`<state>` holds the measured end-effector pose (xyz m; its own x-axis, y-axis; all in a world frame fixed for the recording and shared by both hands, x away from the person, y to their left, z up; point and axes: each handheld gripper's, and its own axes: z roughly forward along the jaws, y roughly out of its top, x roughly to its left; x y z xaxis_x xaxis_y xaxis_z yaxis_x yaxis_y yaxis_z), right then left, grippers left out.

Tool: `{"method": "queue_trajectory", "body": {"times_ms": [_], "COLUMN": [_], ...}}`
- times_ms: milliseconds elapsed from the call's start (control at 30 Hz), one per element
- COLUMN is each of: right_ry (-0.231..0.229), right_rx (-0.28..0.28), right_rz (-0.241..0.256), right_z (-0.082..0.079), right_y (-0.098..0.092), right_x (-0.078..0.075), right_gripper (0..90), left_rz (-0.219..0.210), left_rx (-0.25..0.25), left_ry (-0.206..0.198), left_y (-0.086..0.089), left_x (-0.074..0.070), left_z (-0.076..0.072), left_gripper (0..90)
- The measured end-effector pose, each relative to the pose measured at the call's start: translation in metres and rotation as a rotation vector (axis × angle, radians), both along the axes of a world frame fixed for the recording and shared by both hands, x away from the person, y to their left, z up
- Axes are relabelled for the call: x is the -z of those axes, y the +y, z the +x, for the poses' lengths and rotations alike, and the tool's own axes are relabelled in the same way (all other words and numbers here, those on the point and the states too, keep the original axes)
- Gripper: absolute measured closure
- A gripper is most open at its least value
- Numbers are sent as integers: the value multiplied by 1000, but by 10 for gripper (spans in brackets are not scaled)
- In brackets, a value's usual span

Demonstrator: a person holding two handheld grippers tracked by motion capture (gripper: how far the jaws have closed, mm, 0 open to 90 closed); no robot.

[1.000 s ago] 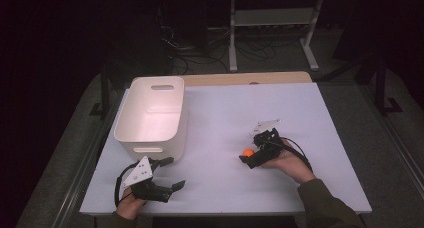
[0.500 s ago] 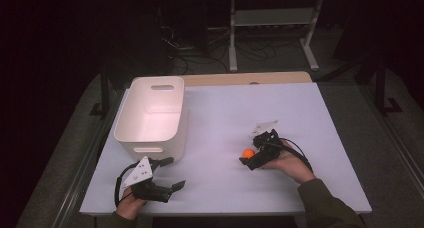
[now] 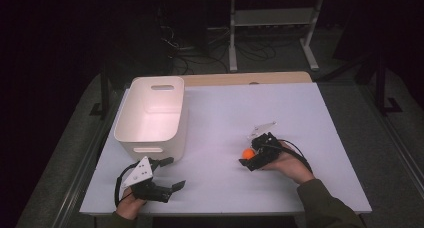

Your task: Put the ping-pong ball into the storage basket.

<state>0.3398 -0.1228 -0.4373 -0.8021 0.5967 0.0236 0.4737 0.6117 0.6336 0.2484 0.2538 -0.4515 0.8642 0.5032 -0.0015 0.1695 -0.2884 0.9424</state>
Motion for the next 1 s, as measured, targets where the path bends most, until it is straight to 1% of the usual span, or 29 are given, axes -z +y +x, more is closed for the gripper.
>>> {"method": "queue_trajectory", "body": {"times_ms": [133,367,767,1000], "right_ry": [8,31,35,35], "right_rx": [-3,-23,-27,-25], "right_rz": [4,2,-17,-23], "right_z": [0,-1,-1,-1], "right_y": [0,2,2,2], "right_x": [0,2,3,3], "right_gripper": [141,213,331,382], "left_rz": [-1,-1,-2,0], "left_rx": [0,-1,-1,-1], "left_ry": [1,2,3,1], "left_y": [0,0,0,0], "left_x": [0,0,0,0], "left_z": [0,0,0,0], "left_gripper": [141,141,141,141]}}
